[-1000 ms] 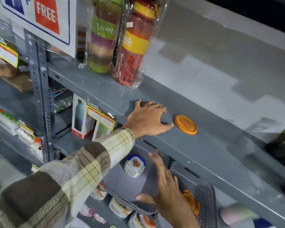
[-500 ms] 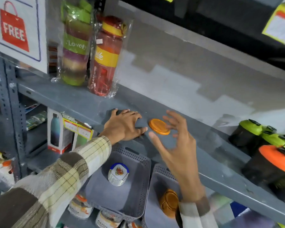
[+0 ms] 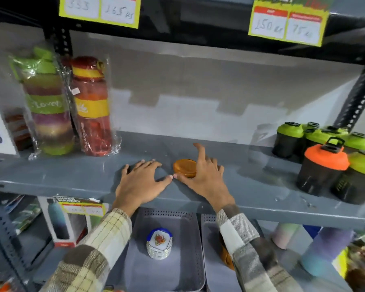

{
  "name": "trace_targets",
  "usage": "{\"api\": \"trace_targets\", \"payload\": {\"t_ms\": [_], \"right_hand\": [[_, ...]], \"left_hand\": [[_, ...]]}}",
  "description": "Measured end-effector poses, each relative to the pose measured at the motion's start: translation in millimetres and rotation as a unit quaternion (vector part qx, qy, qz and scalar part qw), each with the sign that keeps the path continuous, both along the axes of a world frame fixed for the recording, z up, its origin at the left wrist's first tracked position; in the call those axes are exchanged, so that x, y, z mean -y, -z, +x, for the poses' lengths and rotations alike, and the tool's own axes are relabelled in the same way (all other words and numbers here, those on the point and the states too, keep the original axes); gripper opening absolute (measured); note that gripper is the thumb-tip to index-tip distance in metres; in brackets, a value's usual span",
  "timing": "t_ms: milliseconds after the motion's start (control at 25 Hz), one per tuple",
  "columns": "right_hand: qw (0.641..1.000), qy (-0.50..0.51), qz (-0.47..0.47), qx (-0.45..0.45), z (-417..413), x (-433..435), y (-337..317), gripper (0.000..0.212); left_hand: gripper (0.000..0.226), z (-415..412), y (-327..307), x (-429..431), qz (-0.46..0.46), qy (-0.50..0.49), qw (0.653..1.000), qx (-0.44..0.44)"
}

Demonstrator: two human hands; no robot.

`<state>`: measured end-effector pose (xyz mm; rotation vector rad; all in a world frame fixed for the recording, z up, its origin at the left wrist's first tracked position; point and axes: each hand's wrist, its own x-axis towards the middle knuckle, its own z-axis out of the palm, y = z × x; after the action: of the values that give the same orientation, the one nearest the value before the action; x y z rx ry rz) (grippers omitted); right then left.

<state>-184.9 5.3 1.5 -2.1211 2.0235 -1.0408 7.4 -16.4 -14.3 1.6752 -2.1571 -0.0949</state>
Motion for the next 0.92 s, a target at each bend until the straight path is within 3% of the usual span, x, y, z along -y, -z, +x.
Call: {"api": "trace_targets", "payload": {"t_ms": [360, 480, 640, 920], "right_hand": [[0.999, 0.007, -0.038, -0.017, -2.0, 2.0, 6.1, 0.088], [0.997, 0.007, -0.071, 0.023, -4.4, -1.8, 1.5, 0.087], [0.974, -0.004, -0.179, 0.136, -3.1, -25.4, -16.6, 0.088], [0.91, -0.053, -0.383, 0.149, 12.9, -119.4, -78.2, 0.096]], "left_hand": [[0.07, 0.7, -0.7, -0.9, 0.007, 0.001, 1.0, -0.008], [0.072, 0.6, -0.2, -0.5, 0.006, 0.001, 1.0, -0.004], [0.073, 0.3, -4.0, -2.0, 0.0, -0.005, 1.0, -0.008], [0.072, 1.4, -1.5, -4.1, 0.005, 0.001, 1.0, -0.031]]}}
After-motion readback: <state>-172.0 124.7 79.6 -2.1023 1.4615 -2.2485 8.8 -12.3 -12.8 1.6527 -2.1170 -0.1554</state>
